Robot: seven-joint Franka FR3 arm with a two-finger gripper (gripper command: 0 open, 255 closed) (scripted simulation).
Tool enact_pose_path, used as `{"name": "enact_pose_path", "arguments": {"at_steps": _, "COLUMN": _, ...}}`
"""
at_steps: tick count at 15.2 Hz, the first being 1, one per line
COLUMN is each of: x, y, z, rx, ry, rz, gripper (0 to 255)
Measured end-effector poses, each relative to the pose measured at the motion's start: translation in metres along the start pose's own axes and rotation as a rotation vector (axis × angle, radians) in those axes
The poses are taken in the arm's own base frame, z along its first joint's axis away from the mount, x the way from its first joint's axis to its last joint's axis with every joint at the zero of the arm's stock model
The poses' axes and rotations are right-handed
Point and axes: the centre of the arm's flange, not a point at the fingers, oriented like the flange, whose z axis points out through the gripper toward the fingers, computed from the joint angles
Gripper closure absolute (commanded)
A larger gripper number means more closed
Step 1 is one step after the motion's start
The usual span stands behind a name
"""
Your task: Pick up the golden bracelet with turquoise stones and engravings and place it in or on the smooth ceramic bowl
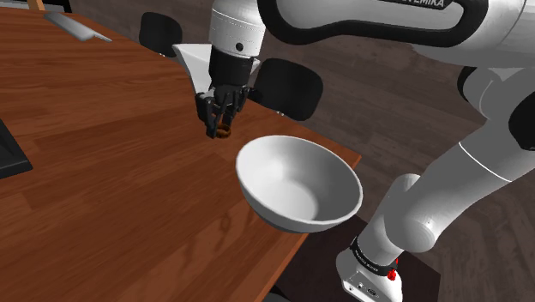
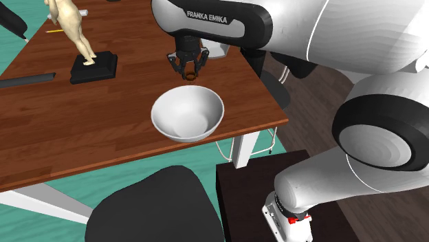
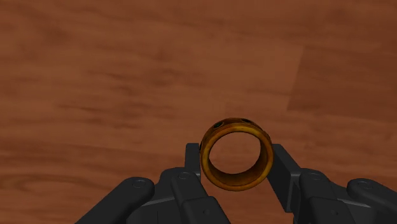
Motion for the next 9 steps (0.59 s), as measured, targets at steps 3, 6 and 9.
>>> {"name": "enact_pose_path", "arguments": {"at_steps": 3, "x": 0.000, "y": 0.001, "z": -0.015, "rx": 0.000, "ry": 0.000, "rz": 0.000, "gripper": 255}}
{"name": "enact_pose_path", "arguments": {"at_steps": 6, "x": 0.004, "y": 0.002, "z": -0.030, "rx": 0.000, "ry": 0.000, "rz": 0.000, "gripper": 255}}
{"name": "enact_pose_path", "arguments": {"at_steps": 9, "x": 0.004, "y": 0.000, "z": -0.046, "rx": 0.000, "ry": 0.000, "rz": 0.000, "gripper": 255}}
